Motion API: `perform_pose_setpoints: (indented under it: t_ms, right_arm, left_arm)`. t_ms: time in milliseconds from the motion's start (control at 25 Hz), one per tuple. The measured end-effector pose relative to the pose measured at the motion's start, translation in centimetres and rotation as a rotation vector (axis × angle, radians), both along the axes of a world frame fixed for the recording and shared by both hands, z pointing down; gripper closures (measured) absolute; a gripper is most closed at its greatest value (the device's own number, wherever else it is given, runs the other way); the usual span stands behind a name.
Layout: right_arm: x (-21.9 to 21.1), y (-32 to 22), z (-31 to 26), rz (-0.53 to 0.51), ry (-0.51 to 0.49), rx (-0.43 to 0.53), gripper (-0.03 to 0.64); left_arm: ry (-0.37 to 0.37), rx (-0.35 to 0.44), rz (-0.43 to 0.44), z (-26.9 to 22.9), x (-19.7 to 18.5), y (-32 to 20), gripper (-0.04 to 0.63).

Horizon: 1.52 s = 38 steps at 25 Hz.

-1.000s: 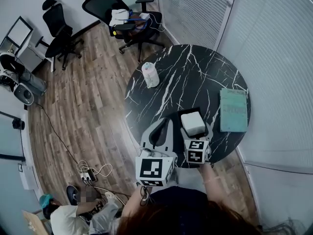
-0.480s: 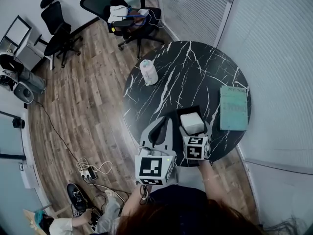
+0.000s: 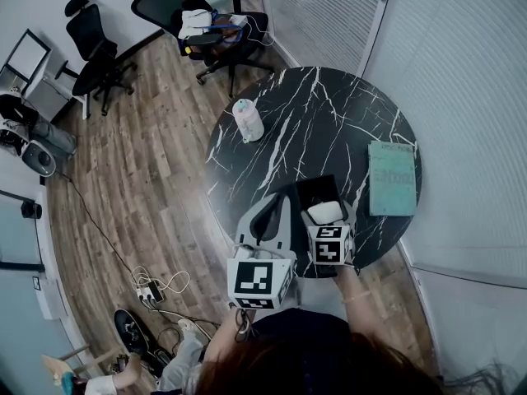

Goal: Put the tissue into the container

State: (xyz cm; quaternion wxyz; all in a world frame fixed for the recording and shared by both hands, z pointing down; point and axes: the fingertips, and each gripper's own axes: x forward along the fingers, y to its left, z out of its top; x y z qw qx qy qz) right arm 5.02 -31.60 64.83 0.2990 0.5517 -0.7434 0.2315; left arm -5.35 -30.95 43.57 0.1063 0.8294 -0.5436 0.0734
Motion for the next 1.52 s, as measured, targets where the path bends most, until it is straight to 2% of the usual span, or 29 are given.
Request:
perform_pose_setpoints:
  t_ms: [360, 560, 800, 1160, 1360, 1520]
  right_arm:
    - [-0.2, 0.7, -0.1, -0.015, -0.001, -0.008, 0.179]
    - [-0.1, 1.0, -1.2, -0.010, -0.005, 0.018, 0.179]
    - [0.5, 1.9, -1.8, 0.035, -0.032, 0.039, 0.179]
    - [0.7, 3.3, -5.3, 0.066, 0.004, 0.130, 0.179]
    - [0.2, 5.0, -7.9, 0.103, -0.039, 0.176, 0.179]
    - [0.3, 6.5, -9.2, 0.115, -0.028, 0.206, 0.179]
  left_arm:
    - [0.005, 0.001, 0.010, -0.1, 0.1, 0.3, 0.551]
    - [0.009, 0.007, 0.008, -0.5, -0.2, 0.8, 0.551]
    - [0.016, 0.025, 0.010, -1.0, -0.6, 1.7, 0.551]
    - [0.017, 0.046, 0.028, -1.8, -1.9, 3.5, 0.551]
    - [0.031, 0.046, 0.055, -2.2, -2.4, 5.1, 0.551]
    - [0.042, 0.050, 0.070, -2.3, -2.9, 6.6, 0.551]
